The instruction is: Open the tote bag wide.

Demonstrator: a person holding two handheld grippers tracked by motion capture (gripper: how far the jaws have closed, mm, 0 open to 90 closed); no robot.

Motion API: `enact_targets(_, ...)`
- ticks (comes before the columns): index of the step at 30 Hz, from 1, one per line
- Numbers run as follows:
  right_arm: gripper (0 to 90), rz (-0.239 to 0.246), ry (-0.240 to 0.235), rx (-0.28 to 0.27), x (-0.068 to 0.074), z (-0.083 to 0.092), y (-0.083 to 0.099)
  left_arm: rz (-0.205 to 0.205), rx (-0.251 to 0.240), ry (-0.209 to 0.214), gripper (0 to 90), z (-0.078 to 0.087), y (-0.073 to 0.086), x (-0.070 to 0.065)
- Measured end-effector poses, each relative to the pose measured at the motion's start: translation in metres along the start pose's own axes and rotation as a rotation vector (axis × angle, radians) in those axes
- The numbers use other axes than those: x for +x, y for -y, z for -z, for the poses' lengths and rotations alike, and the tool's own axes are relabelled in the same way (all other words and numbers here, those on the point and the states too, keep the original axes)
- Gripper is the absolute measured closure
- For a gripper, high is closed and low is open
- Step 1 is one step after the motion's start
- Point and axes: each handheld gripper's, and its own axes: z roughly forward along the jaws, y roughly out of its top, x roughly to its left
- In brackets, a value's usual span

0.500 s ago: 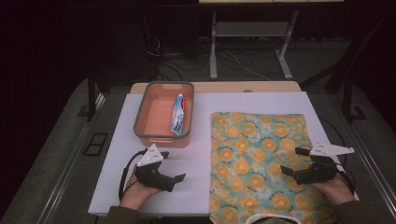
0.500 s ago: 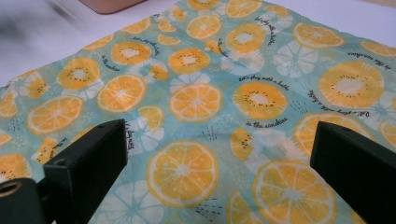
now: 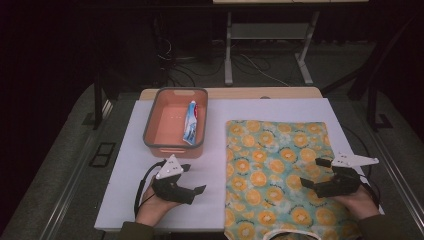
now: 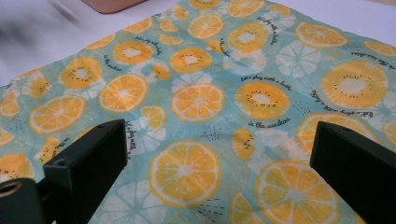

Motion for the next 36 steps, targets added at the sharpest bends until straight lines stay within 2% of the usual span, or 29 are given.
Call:
enact_targets(5,3.8,0.006,-0.002,0.006,0.0,-0.002,0.0,0.013,0.014,0.004,17.8,-0.017,-0.008,-0.005)
enact_targets(8,3.8,0.008,-0.002,0.01,0.0,-0.002,0.0,-0.003,0.022,0.039,23.3,-0.03,-0.013,-0.011)
enact_targets(12,3.8,0.006,-0.001,0.017,0.0,-0.002,0.001,-0.023,0.046,0.058,25.0,-0.052,-0.019,-0.024)
enact_targets(17,3.8,0.009,0.0,0.016,0.0,-0.002,0.0,-0.046,0.094,0.051,28.6,-0.075,-0.022,-0.035)
enact_targets(20,3.8,0.008,0.001,0.015,0.0,-0.002,0.0,-0.038,0.105,0.031,30.8,-0.081,-0.022,-0.035)
enact_targets(24,3.8,0.013,0.0,0.019,0.0,-0.003,0.001,-0.015,0.109,0.05,38.1,-0.086,-0.02,-0.033)
enact_targets(28,3.8,0.012,0.0,0.019,0.0,-0.002,0.001,-0.014,0.142,0.054,43.3,-0.093,-0.018,-0.033)
enact_targets(29,3.8,0.01,0.001,0.017,0.0,-0.002,0.001,-0.02,0.153,0.06,47.1,-0.095,-0.017,-0.033)
enact_targets(32,3.8,0.01,0.001,0.016,0.0,-0.002,0.0,-0.042,0.155,0.037,55.5,-0.097,-0.017,-0.035)
enact_targets(34,3.8,0.011,0.001,0.017,0.0,-0.002,0.0,-0.053,0.152,0.013,63.5,-0.097,-0.016,-0.036)
enact_targets(36,3.8,0.014,0.001,0.019,0.0,-0.003,0.0,-0.055,0.151,0.015,74.8,-0.097,-0.016,-0.037)
